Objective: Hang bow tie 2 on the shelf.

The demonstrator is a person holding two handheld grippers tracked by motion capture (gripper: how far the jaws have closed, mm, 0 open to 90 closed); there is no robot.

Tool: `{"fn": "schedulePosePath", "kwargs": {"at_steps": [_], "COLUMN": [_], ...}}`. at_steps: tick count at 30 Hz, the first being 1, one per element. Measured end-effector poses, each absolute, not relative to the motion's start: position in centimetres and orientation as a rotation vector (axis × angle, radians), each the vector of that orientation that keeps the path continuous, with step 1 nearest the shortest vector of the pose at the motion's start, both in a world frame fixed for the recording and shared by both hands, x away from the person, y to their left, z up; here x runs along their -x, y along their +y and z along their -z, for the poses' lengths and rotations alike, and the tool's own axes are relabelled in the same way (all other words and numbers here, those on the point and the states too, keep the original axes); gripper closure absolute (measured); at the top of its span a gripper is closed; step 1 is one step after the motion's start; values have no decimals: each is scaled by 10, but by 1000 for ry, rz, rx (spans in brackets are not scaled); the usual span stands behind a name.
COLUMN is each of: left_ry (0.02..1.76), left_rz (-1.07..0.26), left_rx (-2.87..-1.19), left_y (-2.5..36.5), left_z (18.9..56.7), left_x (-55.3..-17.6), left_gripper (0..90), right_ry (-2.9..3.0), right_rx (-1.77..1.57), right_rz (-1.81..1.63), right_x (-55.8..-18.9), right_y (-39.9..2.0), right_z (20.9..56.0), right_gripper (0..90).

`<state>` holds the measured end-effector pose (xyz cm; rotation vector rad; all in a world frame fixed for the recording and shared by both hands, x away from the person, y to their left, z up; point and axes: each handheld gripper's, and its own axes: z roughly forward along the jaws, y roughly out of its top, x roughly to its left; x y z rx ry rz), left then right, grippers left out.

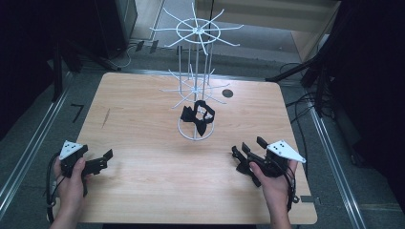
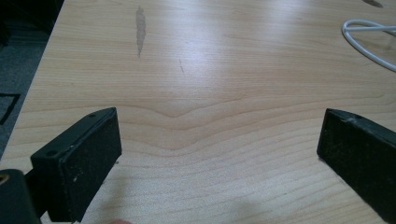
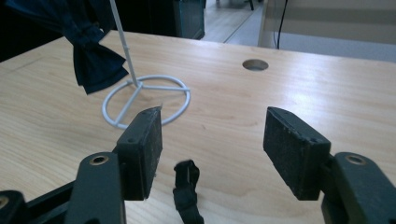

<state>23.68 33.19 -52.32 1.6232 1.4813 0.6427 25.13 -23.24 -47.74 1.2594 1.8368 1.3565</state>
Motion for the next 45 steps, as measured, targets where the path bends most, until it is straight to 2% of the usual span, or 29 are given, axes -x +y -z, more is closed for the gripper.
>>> {"fn": "schedulePosePath", "kwargs": {"at_steps": [25,34,45], "left_ry": [1484,1484,1485], "left_rz": [-641,-641,-639], "left_rx": [-1620,-1620,-1619], "left_y": [332,332,332], "left_z": [523,523,523], "left_x": [-237,-237,-237], "left_gripper": [1,2,2], "right_ry": [1951,1992,2024], "right_rx": [-1310,-1299,-1294], "right_rz": [-1236,-1190,-1134], "right_x": [-248,-249,-250], "right_y": [-224,-217,-214], "right_z": [510,517,524], "right_gripper": [482,487,572]}}
